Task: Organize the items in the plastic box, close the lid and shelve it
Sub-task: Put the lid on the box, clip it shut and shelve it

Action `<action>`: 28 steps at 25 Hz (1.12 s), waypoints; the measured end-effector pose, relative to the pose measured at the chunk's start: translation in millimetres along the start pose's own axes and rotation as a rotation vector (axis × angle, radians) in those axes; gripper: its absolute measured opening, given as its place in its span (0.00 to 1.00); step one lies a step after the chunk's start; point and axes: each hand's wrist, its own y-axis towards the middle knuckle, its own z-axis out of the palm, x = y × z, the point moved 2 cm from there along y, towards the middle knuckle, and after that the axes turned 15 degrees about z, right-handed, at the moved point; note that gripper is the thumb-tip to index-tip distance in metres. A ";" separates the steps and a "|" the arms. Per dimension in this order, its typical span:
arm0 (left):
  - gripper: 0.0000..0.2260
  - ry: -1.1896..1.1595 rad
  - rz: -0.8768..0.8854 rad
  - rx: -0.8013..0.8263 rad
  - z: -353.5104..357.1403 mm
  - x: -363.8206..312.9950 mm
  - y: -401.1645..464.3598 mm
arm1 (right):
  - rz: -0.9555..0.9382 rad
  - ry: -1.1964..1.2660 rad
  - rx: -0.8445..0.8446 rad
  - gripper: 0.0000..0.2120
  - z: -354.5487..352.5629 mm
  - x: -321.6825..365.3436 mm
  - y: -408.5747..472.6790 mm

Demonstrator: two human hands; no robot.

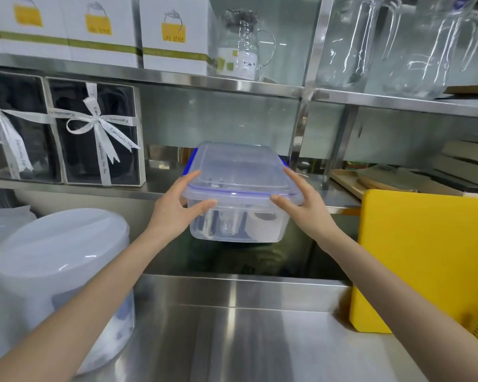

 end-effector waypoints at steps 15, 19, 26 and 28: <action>0.27 0.174 0.061 -0.037 19.6 47.5 89.5 | -0.097 -0.367 -0.029 0.28 37.1 -4.8 107.4; 0.27 0.163 0.085 -0.031 24.5 66.9 114.6 | -0.107 -0.344 -0.044 0.27 42.3 -4.6 126.8; 0.28 0.104 0.087 -0.034 33.5 90.0 144.0 | -0.142 -0.310 -0.078 0.27 47.5 -11.1 157.0; 0.28 0.094 0.090 -0.036 34.5 93.5 148.2 | -0.149 -0.310 -0.085 0.27 49.6 -12.9 163.1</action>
